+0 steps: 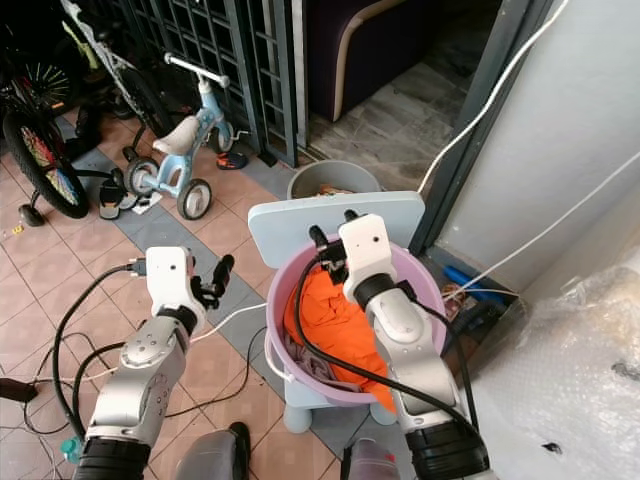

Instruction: Clothes washing

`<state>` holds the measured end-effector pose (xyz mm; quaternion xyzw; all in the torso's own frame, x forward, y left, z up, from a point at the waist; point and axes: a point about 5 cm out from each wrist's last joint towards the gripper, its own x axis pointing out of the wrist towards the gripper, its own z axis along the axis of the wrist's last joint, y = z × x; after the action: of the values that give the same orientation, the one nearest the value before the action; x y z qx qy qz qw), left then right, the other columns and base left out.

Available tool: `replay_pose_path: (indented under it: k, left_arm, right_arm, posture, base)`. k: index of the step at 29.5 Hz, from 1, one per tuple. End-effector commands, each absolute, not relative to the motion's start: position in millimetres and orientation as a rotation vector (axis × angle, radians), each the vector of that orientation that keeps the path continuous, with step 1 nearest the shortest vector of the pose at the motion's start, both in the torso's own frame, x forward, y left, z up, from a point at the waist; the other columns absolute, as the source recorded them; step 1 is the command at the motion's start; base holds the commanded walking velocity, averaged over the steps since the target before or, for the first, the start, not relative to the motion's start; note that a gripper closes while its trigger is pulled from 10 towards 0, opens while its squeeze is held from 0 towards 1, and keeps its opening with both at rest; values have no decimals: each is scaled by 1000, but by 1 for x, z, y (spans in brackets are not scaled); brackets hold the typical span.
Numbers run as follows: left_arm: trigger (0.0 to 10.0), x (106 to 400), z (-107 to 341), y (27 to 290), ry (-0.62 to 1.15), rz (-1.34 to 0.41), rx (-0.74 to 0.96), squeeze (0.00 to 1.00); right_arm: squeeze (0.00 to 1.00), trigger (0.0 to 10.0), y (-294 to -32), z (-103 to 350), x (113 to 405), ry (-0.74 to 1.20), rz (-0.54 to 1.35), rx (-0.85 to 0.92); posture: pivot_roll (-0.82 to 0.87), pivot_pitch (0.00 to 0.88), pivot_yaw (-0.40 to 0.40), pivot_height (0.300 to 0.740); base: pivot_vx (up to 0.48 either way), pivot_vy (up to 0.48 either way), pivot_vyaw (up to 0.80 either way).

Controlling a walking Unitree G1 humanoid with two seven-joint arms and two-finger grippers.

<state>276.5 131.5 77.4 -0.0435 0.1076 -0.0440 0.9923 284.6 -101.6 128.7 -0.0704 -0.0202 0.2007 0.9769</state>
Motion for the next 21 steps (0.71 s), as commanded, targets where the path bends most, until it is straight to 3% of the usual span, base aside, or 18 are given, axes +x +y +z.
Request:
replay_pose_path:
  k: [1, 13, 18, 21]
  left_arm:
    - [10000, 275, 79, 135, 207, -85, -92, 0]
    - [10000, 274, 79, 136, 207, -82, -84, 0]
    - [10000, 273, 77, 138, 221, -73, -84, 0]
    - [10000, 269, 74, 147, 257, 22, -39, 0]
  right_arm:
    - [0, 10000, -98, 125, 285, -20, 419, -143]
    - [0, 10000, -99, 122, 287, -2, 425, -160]
    - [0, 10000, -99, 120, 289, 15, 441, -175]
    - [0, 10000, -105, 100, 290, 145, 519, -273]
  posture:
    - [-61, 104, 20, 740]
    - [-58, 106, 20, 740]
    - [-55, 107, 20, 740]
    - [-45, 114, 19, 740]
  base:
    - [0, -480, 0]
    - [0, -422, 0]
    - [0, 0, 0]
    - [0, 0, 0]
